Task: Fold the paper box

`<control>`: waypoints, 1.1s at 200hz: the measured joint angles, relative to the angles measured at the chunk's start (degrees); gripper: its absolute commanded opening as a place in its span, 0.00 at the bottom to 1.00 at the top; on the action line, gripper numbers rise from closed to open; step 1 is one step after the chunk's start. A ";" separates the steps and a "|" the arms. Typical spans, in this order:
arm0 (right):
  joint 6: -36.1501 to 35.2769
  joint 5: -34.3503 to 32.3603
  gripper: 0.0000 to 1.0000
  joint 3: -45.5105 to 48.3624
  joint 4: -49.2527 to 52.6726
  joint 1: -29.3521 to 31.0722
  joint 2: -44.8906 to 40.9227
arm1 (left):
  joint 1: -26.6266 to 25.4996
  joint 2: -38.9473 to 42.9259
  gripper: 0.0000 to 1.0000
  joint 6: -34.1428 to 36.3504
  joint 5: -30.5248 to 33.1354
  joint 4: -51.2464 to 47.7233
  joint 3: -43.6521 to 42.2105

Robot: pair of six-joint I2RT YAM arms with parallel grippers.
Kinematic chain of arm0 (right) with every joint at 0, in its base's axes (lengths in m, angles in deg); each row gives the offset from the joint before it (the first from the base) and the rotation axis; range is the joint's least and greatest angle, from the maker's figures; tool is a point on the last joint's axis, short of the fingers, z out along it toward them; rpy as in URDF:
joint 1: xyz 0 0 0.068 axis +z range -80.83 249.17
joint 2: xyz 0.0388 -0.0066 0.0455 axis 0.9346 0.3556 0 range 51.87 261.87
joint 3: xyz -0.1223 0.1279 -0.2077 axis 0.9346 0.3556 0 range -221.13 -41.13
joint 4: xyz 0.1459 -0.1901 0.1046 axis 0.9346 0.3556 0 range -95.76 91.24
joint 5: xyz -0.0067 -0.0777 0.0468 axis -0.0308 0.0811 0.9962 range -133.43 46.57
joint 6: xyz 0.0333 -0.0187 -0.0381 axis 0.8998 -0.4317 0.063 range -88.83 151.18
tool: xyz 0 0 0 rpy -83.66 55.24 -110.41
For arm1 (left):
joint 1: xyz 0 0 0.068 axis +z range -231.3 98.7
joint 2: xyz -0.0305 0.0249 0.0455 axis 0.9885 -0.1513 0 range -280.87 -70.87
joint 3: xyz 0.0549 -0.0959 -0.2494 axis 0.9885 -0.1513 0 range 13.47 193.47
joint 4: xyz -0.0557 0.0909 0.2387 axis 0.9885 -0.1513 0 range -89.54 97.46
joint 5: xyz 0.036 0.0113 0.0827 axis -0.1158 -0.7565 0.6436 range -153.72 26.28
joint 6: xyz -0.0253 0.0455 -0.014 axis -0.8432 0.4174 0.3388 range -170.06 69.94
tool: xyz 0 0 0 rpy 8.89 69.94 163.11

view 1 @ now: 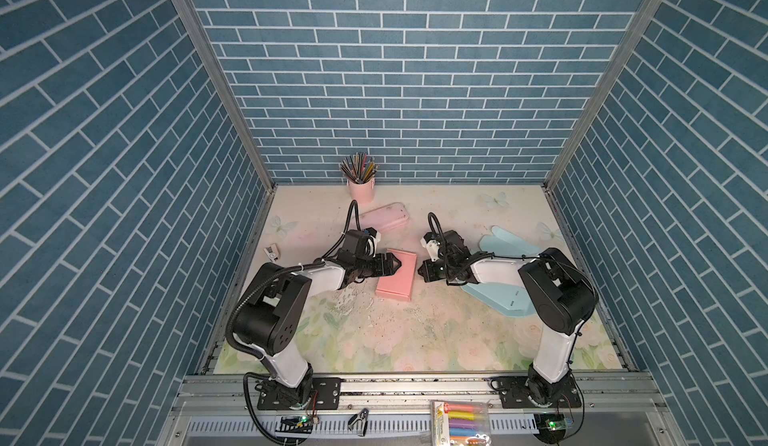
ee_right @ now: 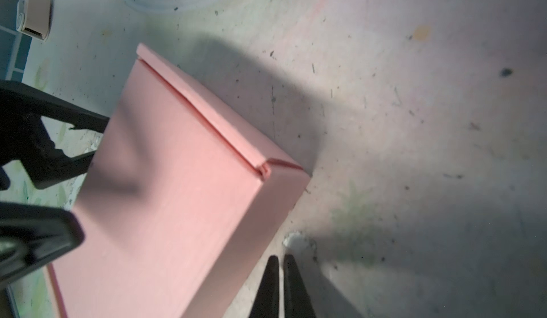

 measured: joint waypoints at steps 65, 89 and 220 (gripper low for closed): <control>0.31 -1.92 0.09 5.11 0.79 3.21 -5.18 | 0.07 8.85 0.88 1.22 0.04 -2.62 -6.84; 0.46 -3.28 0.09 6.19 1.01 5.55 -5.95 | 0.07 12.20 0.88 1.22 0.11 -3.56 -9.75; 3.43 -7.98 0.09 8.00 1.05 12.09 -7.15 | -8.79 14.03 0.86 -4.66 3.32 -1.11 -15.30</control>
